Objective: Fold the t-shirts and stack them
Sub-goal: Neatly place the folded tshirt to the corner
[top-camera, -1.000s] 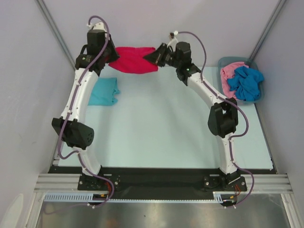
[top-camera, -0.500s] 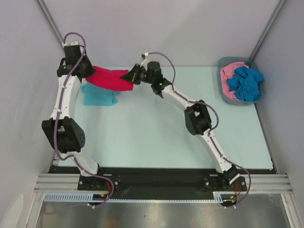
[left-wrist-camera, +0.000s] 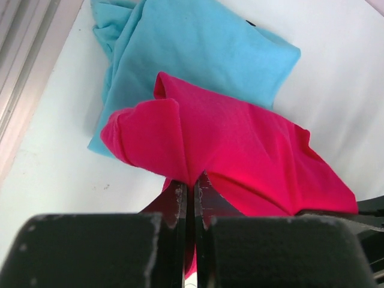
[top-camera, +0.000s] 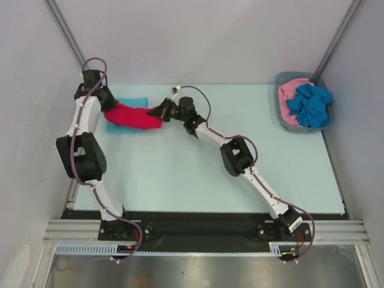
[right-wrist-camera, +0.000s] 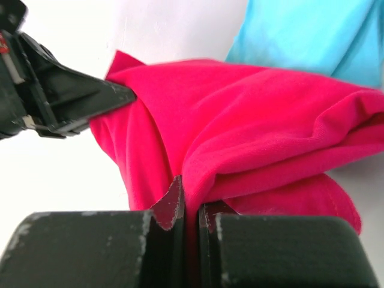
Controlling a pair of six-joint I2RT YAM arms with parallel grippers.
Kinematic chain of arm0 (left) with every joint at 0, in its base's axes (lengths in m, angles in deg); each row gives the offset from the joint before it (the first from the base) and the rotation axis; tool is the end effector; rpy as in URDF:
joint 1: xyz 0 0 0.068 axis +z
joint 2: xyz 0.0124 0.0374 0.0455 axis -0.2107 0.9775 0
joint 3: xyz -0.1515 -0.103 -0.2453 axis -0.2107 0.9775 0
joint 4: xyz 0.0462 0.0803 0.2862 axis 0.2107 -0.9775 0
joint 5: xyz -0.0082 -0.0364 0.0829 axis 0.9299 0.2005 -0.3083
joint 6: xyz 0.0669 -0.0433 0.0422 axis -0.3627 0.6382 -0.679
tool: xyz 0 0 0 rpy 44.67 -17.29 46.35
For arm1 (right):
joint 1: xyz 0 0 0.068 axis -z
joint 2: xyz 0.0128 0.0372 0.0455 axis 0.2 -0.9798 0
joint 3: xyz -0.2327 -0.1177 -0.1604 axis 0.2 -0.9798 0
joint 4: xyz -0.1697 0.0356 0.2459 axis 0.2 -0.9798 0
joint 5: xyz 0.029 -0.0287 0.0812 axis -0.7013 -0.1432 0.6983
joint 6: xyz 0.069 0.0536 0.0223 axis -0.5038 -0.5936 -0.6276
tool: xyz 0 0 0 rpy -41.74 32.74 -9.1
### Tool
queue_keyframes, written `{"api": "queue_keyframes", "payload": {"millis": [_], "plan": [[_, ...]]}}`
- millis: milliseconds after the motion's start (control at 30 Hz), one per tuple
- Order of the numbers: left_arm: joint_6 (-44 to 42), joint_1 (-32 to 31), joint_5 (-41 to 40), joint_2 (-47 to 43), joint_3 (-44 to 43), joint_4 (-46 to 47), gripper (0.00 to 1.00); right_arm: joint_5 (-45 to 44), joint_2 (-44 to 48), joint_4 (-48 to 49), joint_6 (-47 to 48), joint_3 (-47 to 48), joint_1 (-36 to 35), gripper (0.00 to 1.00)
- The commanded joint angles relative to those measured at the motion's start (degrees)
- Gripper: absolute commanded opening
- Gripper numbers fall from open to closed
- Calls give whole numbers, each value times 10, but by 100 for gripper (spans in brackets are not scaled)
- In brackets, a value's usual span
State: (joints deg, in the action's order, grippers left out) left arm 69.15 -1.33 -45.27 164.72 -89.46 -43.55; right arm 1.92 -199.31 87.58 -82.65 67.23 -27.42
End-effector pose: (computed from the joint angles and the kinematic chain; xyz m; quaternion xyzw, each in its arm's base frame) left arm 0.5081 0.0985 0.2950 -0.2530 0.8946 -0.0242 0.3676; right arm 0.5518 0.4990 0.1380 -0.0449 0.6993 0.6515 0.2908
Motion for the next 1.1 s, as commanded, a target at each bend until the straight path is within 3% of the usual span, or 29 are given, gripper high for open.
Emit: {"api": "queue_keyframes", "payload": {"millis": [0,133,333,467,767,800,833,867,1000,1067], "plan": [[-24,24,-61,2,-27,91,0,12,-32,29,-15,53,32,0],[-14,12,-68,-4,14,92,0,27,-7,58,-21,-28,31,0],[10,-8,-102,-60,141,100,0,36,54,76,-7,-165,15,0],[25,-16,-109,-109,190,93,0,34,81,57,6,-212,7,0],[26,-19,-112,-152,213,51,1,33,129,11,42,-255,-9,1],[26,-18,-112,-151,212,48,10,31,134,10,47,-269,-9,3],[26,-18,-110,-152,213,46,34,30,139,10,50,-275,-9,7],[26,-19,-110,-153,215,44,42,29,146,10,53,-281,-9,15],[35,-18,-109,-159,234,44,73,27,161,13,61,-308,-8,21],[39,-19,-115,-164,247,44,91,26,164,14,63,-314,-7,30]]}}
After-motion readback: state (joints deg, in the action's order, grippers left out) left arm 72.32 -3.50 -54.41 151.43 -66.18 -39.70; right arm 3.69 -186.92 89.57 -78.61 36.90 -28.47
